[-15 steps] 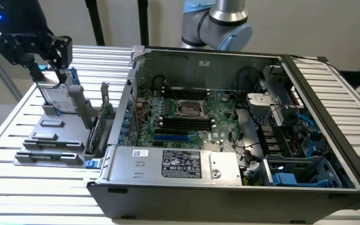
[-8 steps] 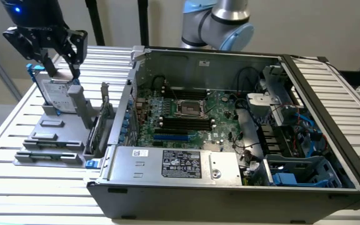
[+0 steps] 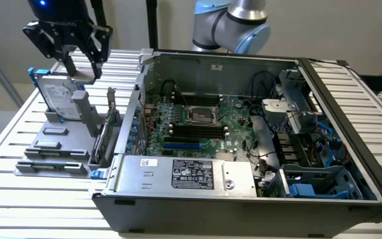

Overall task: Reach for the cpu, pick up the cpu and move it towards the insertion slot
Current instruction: 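Pick up the cpu and move it towards the insertion slot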

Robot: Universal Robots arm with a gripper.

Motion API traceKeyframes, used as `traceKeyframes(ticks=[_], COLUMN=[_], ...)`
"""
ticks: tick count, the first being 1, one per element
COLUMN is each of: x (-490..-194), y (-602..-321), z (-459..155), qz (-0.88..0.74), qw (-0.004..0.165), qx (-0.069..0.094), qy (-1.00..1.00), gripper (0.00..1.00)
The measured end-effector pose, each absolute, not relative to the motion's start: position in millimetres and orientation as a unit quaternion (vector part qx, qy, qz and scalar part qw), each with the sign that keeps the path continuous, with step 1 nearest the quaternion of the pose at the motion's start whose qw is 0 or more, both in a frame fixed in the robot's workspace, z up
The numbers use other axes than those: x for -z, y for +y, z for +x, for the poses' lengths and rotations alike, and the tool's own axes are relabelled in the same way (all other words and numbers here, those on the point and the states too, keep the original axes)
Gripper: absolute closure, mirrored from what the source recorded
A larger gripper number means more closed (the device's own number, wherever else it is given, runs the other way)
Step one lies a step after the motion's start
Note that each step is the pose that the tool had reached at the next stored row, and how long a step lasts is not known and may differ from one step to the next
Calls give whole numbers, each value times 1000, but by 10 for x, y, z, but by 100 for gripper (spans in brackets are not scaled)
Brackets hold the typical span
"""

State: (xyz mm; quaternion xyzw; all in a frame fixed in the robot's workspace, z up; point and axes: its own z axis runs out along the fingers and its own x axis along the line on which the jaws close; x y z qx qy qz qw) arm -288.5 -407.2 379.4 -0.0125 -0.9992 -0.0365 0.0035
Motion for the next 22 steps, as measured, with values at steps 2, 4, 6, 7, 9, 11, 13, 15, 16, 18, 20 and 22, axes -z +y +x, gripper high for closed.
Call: traceKeyframes(ticks=[2,4,6,7,9,11,13,15,16,18,20,22], x=[-3818,-3839,-3859,-3868,-3882,-3886,-3888,-3889,-3888,-3889,-3888,-3889], y=[-4072,-4072,-4072,-4072,-4072,-4073,-4072,-4072,-4072,-4072,-4072,-4072], z=[-2791,-2701,-2611,-2566,-2472,-2382,-2292,-2202,-2153,-2065,-1973,-1884], qz=[-12,-12,-12,-12,-12,-12,-12,-12,-12,-12,-12,-12], qw=[4,4,4,4,4,4,4,4,4,4,4,4], qx=[38,40,42,43,45,48,50,52,53,56,58,62], qy=[-999,-999,-999,-999,-999,-999,-999,-999,-998,-998,-998,-998], gripper=[46,46,46,46,46,46,46,46,46,46,46,46])
